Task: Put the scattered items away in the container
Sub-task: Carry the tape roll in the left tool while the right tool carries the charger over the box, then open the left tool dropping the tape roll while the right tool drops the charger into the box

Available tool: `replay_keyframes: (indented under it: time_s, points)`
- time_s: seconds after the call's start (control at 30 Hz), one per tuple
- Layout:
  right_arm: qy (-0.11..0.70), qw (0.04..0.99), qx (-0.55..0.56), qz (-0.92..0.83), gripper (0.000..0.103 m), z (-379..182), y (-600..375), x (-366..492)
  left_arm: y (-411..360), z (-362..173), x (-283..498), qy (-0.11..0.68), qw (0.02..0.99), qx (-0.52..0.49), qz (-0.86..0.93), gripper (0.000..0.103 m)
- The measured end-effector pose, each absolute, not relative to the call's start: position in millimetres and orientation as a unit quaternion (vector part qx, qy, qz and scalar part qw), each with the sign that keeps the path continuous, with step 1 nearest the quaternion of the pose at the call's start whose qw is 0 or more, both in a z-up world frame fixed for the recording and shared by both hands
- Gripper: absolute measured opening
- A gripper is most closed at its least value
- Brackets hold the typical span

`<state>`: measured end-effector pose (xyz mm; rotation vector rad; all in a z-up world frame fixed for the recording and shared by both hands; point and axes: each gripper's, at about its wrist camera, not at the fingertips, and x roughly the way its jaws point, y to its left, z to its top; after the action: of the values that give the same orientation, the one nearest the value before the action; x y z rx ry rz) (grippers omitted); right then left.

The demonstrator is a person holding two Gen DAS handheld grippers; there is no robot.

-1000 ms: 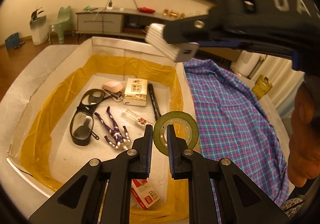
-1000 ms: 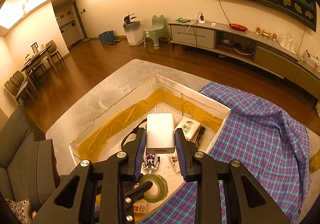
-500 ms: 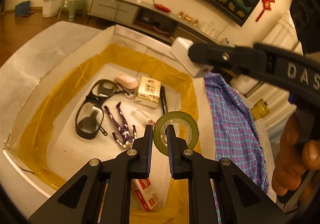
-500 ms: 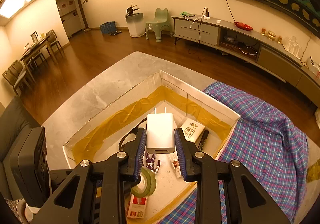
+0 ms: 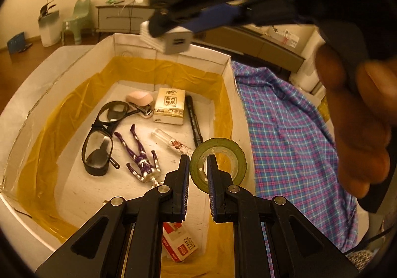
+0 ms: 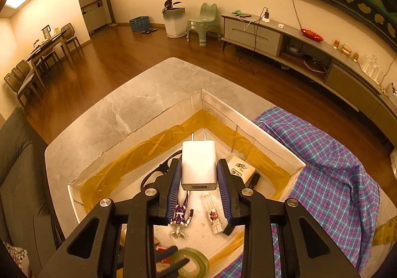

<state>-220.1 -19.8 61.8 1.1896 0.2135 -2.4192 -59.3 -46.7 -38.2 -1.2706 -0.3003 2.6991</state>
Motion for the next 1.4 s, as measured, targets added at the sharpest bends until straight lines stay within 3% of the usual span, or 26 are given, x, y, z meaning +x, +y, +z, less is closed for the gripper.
replay_keyframes:
  time_s: [0.3, 0.77, 0.8, 0.93, 1.03, 1.4]
  points:
    - [0.08, 0.225, 0.44, -0.866, 0.031, 55.4, -30.1, -247.0, -58.9, -46.6, -67.1, -0.15, 0.055, -0.441, 0.883, 0.014]
    - [0.14, 0.229, 0.461, -0.846, 0.031, 37.7, -61.3, -289.9, -59.4, -51.6, -68.1, -0.158, 0.038, -0.455, 0.876, 0.014]
    - [0.146, 0.228, 0.462, -0.844, 0.031, 35.0, -63.4, -293.1, -60.2, -51.6, -68.1, -0.161, 0.038, -0.456, 0.875, 0.015]
    - [0.174, 0.226, 0.458, -0.842, 0.031, 23.4, -72.8, -304.0, -68.3, -50.7, -66.3, -0.191, 0.03, -0.453, 0.87, 0.039]
    - [0.194, 0.212, 0.444, -0.849, 0.043, 15.8, -76.7, -308.7, -70.5, -49.5, -63.2, -0.203, 0.029, -0.45, 0.869, 0.039]
    - [0.165, 0.216, 0.462, -0.844, 0.044, 9.5, -66.2, -302.3, -48.9, -36.4, -49.6, -0.181, 0.049, -0.433, 0.881, 0.039]
